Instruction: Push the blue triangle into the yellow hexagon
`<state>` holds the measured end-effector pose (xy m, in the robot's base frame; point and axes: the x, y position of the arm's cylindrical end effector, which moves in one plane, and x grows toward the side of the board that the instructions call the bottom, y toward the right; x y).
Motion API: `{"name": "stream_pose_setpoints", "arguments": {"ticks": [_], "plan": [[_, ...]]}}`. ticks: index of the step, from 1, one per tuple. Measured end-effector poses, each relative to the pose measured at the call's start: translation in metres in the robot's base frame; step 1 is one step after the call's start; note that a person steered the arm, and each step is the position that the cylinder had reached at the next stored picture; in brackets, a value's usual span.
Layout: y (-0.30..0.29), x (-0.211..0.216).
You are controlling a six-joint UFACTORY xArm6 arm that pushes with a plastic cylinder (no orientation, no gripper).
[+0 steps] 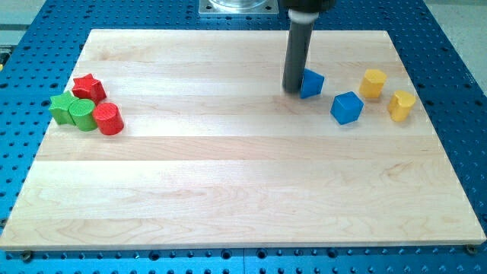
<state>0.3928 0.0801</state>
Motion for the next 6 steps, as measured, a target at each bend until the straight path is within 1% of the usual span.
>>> {"name": "stream_pose_setpoints", "arguments": {"ticks": [1,2,3,4,5,6], "plan": [[0.004,0.001],[-0.017,-0.030],[0.039,-0.035],[0.070,-0.035],[0.049,-0.061],[0.084,-0.042]]}}
